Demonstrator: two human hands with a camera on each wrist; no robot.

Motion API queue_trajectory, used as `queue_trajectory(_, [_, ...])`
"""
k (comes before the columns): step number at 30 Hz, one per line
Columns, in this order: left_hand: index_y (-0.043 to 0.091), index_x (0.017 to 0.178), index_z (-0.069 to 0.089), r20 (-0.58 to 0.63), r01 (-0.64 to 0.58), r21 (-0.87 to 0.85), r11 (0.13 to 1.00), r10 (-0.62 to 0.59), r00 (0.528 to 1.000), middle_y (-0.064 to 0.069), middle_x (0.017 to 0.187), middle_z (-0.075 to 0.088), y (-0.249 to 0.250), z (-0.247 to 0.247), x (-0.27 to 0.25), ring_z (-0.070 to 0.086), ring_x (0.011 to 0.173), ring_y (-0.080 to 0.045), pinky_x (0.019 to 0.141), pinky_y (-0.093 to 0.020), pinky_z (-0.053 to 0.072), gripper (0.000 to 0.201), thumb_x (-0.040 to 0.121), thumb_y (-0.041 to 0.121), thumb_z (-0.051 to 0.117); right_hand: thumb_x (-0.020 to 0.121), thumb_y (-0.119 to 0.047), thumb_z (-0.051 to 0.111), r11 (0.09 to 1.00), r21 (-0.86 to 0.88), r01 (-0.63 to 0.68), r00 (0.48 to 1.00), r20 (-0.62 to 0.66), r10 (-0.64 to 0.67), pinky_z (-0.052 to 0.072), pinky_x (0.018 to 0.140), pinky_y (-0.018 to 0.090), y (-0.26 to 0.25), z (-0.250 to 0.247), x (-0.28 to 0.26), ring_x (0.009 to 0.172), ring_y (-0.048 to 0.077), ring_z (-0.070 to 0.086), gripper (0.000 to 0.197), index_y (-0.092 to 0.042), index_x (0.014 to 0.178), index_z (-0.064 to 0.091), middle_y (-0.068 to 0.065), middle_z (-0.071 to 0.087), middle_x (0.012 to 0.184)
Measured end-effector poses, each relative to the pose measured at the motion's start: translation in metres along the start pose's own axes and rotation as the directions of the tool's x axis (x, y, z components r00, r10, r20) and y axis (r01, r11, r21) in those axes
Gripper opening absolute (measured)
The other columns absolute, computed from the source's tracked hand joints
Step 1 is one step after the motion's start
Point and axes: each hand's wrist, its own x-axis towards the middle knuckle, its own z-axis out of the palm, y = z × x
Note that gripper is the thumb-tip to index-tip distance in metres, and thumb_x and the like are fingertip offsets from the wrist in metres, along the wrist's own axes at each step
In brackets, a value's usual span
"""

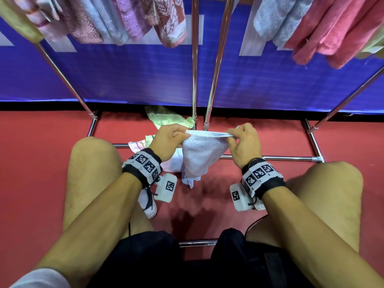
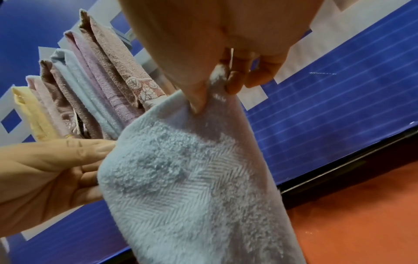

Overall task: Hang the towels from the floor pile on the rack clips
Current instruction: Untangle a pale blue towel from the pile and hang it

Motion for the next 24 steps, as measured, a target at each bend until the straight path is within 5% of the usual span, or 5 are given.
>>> queue_trajectory(5, [0.015, 0.079, 0.059, 0.009, -0.035, 0.088, 0.996, 0.034, 0.999, -0.003, 0.066, 0.051, -0.006, -0.001, 0.001, 0.051, 0.069, -0.020, 0.073, -0.038, 0.055, 0.015, 0.094, 0.010, 0.063, 0.077, 0.001, 0.063, 0.988, 0.090, 0.127, 0.982, -0.154, -0.112, 0.027, 0.081, 0.019, -0.011, 0.005, -0.005, 0.091, 0.028, 0.045, 0.024, -0.011, 0.091, 0.077, 0.000, 0.039, 0.097])
queue_trajectory(10, [0.022, 0.066, 0.053, 0.026, -0.079, 0.191, 0.978, 0.076, 0.997, 0.011, 0.057, 0.043, -0.010, -0.003, 0.000, 0.039, 0.060, -0.016, 0.062, -0.036, 0.044, 0.023, 0.087, 0.029, 0.061, 0.079, -0.012, 0.071, 0.997, 0.009, 0.075, 0.995, -0.067, -0.074, 0.044, 0.076, 0.032, -0.008, 0.003, -0.004, 0.097, 0.030, 0.048, 0.008, -0.015, 0.083, 0.077, 0.008, 0.041, 0.113])
queue_trajectory(13, [0.015, 0.073, 0.061, 0.021, -0.097, 0.264, 0.960, 0.095, 0.995, 0.000, 0.064, 0.056, -0.012, -0.005, 0.001, 0.050, 0.061, -0.016, 0.066, -0.046, 0.053, 0.024, 0.088, 0.033, 0.059, 0.082, -0.020, 0.070, 0.997, -0.024, 0.076, 0.996, 0.037, -0.075, 0.041, 0.083, 0.031, -0.002, 0.005, -0.002, 0.108, 0.030, 0.048, 0.008, -0.013, 0.082, 0.072, 0.013, 0.042, 0.133])
queue_trajectory(18, [0.013, 0.081, 0.063, -0.037, -0.053, 0.219, 0.974, 0.063, 0.997, -0.019, 0.071, 0.066, -0.015, -0.007, 0.004, 0.061, 0.068, -0.029, 0.076, -0.055, 0.057, 0.026, 0.082, 0.039, 0.063, 0.093, -0.041, 0.059, 0.993, -0.067, -0.094, 0.941, 0.320, 0.111, 0.043, 0.066, 0.037, 0.005, 0.008, -0.002, 0.075, 0.033, 0.053, 0.025, -0.019, 0.084, 0.054, 0.010, 0.065, 0.080])
queue_trajectory(24, [0.019, 0.082, 0.063, -0.061, -0.036, 0.205, 0.978, 0.050, 0.997, -0.001, 0.065, 0.062, -0.013, -0.013, 0.008, 0.057, 0.066, -0.020, 0.078, -0.057, 0.056, 0.011, 0.082, 0.027, 0.070, 0.086, -0.031, 0.070, 0.974, 0.070, -0.217, 0.935, 0.301, 0.187, 0.037, 0.068, 0.028, 0.006, -0.002, 0.005, 0.075, 0.026, 0.054, 0.016, -0.023, 0.076, 0.060, 0.002, 0.064, 0.075])
